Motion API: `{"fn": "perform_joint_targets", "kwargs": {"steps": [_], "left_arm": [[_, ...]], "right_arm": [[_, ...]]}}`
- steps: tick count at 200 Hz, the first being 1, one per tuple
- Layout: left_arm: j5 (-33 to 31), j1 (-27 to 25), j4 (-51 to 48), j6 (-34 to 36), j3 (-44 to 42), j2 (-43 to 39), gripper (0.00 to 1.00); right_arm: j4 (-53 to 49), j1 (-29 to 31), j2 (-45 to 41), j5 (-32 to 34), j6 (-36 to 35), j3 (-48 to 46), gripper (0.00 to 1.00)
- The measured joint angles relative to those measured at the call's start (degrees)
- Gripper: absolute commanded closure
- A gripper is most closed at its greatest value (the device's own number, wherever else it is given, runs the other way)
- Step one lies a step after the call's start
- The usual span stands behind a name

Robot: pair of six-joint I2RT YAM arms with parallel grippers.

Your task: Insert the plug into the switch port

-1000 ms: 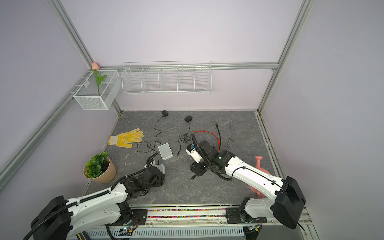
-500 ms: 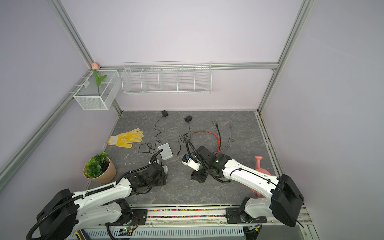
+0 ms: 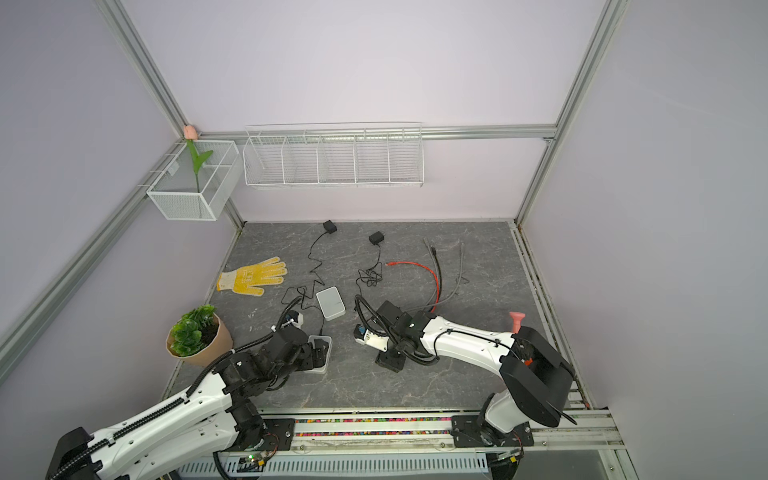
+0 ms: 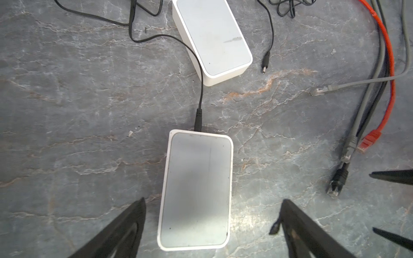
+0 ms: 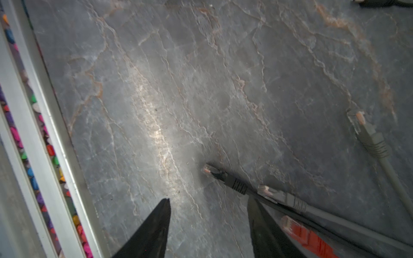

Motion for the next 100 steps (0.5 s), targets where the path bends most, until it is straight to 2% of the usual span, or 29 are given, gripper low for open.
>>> {"fn": "perform_joint_targets", "kwargs": {"steps": [19,46,80,100], "left_arm": [[-0.3,0.0,-0.8,0.0,0.0,-0.3,0.09],[-0.4,0.0,-0.4,1.4,1.3,-2.4,0.12],[2.0,0.3,2.3,4.2,4.3,-4.2,0.17],[4.3,0.3,4.1,5.4,4.5,-3.7,0.20]], "right_arm": [[0.0,-0.7,0.4,2.8,-0.1,0.5,0.42],[-0.7,-2.8,0.4,3.4,-1.2,2.8,0.43],[-1.6,-3.5,0.4,5.4,-3.7,3.4,0.46],[-3.9,-7.6,0.4,6.3,-3.0,4.3,0.48]]}}
